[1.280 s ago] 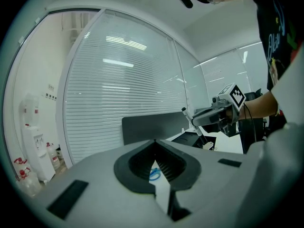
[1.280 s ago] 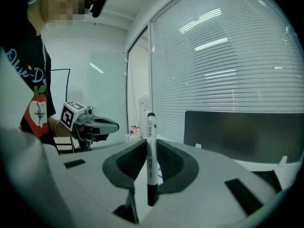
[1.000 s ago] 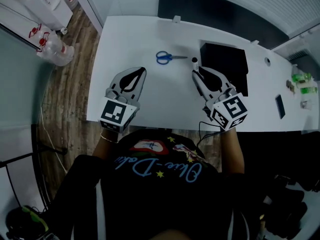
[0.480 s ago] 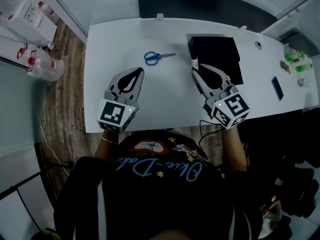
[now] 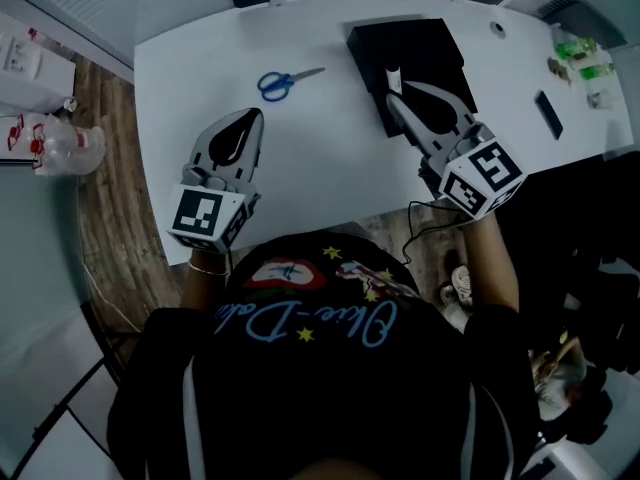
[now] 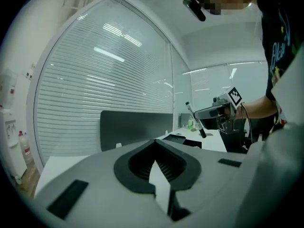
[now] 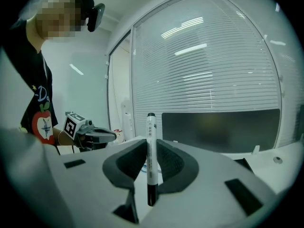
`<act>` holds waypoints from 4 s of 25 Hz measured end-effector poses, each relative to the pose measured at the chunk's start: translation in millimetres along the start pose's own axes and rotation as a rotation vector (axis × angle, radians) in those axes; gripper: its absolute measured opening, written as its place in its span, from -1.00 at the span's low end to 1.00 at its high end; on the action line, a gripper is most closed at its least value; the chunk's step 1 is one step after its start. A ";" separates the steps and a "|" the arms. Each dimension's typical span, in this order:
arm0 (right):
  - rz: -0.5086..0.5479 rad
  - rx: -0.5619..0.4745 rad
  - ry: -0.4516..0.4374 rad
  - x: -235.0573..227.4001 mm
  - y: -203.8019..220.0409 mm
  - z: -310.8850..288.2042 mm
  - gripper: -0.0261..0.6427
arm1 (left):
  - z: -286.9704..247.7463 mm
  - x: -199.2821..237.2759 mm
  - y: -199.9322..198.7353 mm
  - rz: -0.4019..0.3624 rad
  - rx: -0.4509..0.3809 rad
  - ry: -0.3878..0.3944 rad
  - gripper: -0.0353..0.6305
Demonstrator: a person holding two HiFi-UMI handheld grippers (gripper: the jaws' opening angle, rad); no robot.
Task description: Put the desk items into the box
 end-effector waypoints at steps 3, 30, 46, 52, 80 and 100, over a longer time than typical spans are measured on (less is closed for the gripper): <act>0.057 -0.007 -0.011 -3.9 -6.7 -0.4 -0.70 | 5.9 7.1 3.4 0.021 -0.012 0.014 -0.87; 0.041 -0.098 -0.037 -53.4 -12.4 65.4 -0.70 | -25.1 -48.7 -1.3 -0.011 0.018 -0.024 -0.87; -0.251 -0.248 0.112 -107.9 23.8 86.2 -0.70 | -56.0 -87.2 -16.0 -0.054 0.009 -0.075 -0.87; -0.336 -0.243 0.183 -120.4 41.1 85.1 -0.70 | -58.7 -84.7 -19.4 -0.062 0.004 -0.082 -0.87; -0.866 -0.163 0.372 -135.7 121.8 73.0 -0.70 | -89.6 -62.7 -22.9 -0.059 0.013 -0.015 -0.87; -0.967 -0.006 0.449 -143.5 150.1 55.1 -0.70 | -89.5 -51.1 -17.7 -0.037 0.028 -0.042 -0.87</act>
Point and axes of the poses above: the fingertips, and each gripper's own axes: z backward along the fingers, x to its left, y out of its underside, the point moved 10 cm from there along z, backward along the fingers, and after that the axes turned 2 degrees about y, right-handed, at the moved point
